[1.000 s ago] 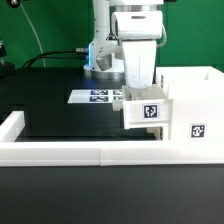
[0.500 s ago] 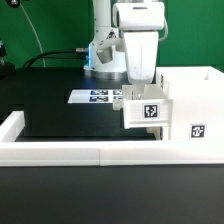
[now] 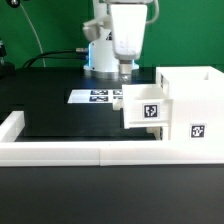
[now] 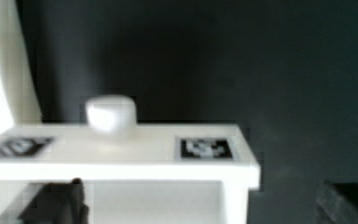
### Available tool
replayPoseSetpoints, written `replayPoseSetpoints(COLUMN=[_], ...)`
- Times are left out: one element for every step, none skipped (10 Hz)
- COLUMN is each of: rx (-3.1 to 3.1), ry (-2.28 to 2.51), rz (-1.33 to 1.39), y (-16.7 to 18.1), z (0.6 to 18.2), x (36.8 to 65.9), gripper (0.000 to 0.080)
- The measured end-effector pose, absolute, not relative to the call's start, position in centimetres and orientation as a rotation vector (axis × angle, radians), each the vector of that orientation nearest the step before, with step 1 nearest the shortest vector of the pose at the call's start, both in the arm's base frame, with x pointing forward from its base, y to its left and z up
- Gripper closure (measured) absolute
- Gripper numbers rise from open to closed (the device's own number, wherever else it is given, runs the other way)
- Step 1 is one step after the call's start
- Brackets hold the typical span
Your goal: Assemble drawer
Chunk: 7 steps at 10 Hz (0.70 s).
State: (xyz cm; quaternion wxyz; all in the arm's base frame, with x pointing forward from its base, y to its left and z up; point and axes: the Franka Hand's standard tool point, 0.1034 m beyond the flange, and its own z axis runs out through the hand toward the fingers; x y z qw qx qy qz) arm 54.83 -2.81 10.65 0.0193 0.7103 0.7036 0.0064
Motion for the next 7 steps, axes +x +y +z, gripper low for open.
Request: replayPoseSetpoints(rx=[2.198, 2.197, 2.198, 2.225, 2.260, 2.275, 2.307], ry=[2.195, 2.207, 2.253, 2.273, 2.286, 2.301, 2.323], rz=[0.025, 0.023, 0.049, 0.088, 0.128, 0.143, 0.194], y=[-4.5, -4.9, -5.4, -6.2, -6.7, -6.8, -7.2], z=[10.7, 10.2, 9.4, 8.8, 7.9, 7.0, 6.2], x=[54.8, 54.6, 54.2, 53.9, 53.7, 53.5, 53.4], gripper=[0.0151, 0.0151, 0.0151, 0.0151, 0.0151, 0.0151, 0.0151])
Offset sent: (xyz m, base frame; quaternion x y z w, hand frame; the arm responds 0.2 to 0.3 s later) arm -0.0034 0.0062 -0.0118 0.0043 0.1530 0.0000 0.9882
